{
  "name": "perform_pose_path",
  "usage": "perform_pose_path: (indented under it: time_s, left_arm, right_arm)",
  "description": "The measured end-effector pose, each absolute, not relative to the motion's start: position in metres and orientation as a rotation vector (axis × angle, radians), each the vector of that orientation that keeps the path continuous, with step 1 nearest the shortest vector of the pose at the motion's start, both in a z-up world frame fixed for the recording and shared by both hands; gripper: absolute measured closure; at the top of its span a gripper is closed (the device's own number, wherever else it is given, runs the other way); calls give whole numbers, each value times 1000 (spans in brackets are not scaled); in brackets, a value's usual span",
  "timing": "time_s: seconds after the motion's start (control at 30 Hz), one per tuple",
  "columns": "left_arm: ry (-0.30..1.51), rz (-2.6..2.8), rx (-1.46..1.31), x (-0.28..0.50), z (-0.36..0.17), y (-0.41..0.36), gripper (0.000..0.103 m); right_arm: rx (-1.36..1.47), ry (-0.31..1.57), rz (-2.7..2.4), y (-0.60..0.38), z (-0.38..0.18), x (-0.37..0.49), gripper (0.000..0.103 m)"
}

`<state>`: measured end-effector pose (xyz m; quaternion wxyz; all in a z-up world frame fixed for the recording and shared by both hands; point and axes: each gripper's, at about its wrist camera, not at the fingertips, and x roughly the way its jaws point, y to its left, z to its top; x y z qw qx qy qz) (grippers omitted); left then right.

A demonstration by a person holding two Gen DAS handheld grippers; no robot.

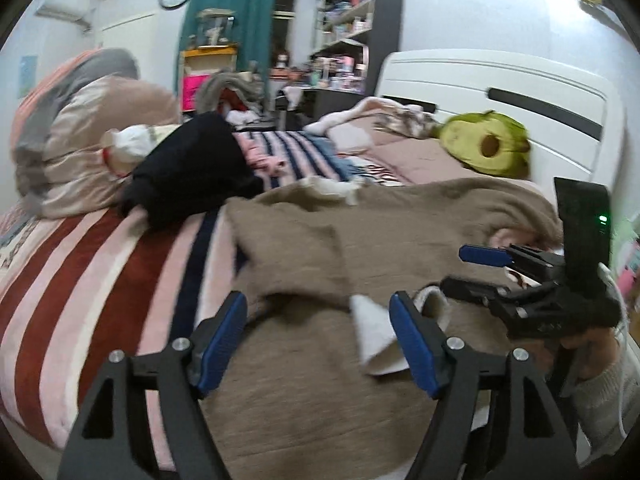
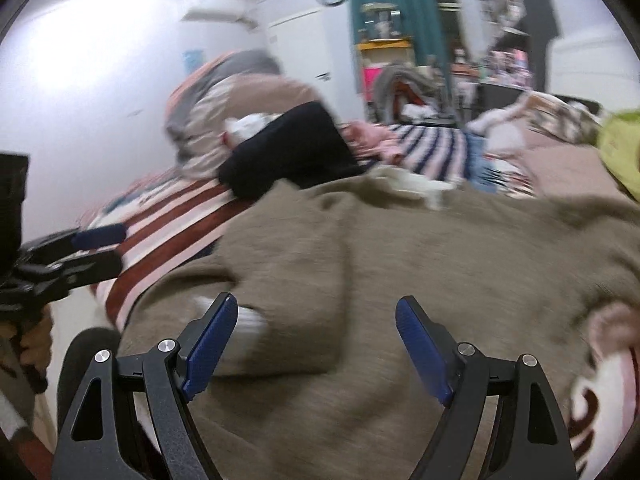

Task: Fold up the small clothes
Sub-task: 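Fold the held sleeve across the sweater body with the left tool, then grasp the other white sleeve cuff with the right tool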

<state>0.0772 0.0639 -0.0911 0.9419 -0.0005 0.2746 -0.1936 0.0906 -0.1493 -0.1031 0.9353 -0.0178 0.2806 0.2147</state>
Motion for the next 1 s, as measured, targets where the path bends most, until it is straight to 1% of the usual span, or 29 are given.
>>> perform_pose_path:
  time_s: [0.2, 0.3, 0.4, 0.5, 0.63, 0.73, 0.77, 0.83, 0.87, 0.93, 0.97, 1.0]
  left_arm:
    - [558, -337, -50, 86, -105, 88, 33]
    - [556, -322, -60, 87, -108, 93, 33]
    - [556, -311, -76, 91, -111, 97, 28]
    - [564, -293, -91, 94, -115, 103, 27]
    - [573, -270, -89, 96, -118, 105, 27]
    - [573, -247, -75, 96, -119, 103, 22]
    - [572, -243, -70, 96, -119, 102, 21]
    - [573, -238, -64, 96, -119, 100, 21]
    - [573, -233, -60, 96, -119, 99, 19]
    - [570, -225, -51, 96, -118, 96, 17]
    - [567, -219, -43, 96, -118, 94, 17]
    - [566, -214, -37, 96, -117, 92, 16]
  right_arm:
    - [-143, 618, 545, -90, -109, 95, 24]
    - [-203, 646, 537, -68, -119, 97, 18]
    - [-287, 664, 448, -55, -132, 99, 16]
    - [-336, 675, 405, -50, -141, 102, 14]
    - [-370, 682, 358, -50, -144, 106, 14]
    - [-341, 678, 315, -58, -141, 108, 16]
    - [-333, 678, 305, -60, -140, 109, 18]
    - [-316, 680, 283, -68, -138, 110, 41]
    - [-306, 681, 272, -73, -137, 110, 46]
    - [-283, 683, 266, -82, -134, 111, 69]
    - [-270, 680, 261, -89, -132, 110, 73]
    - [-256, 675, 259, -95, -131, 110, 80]
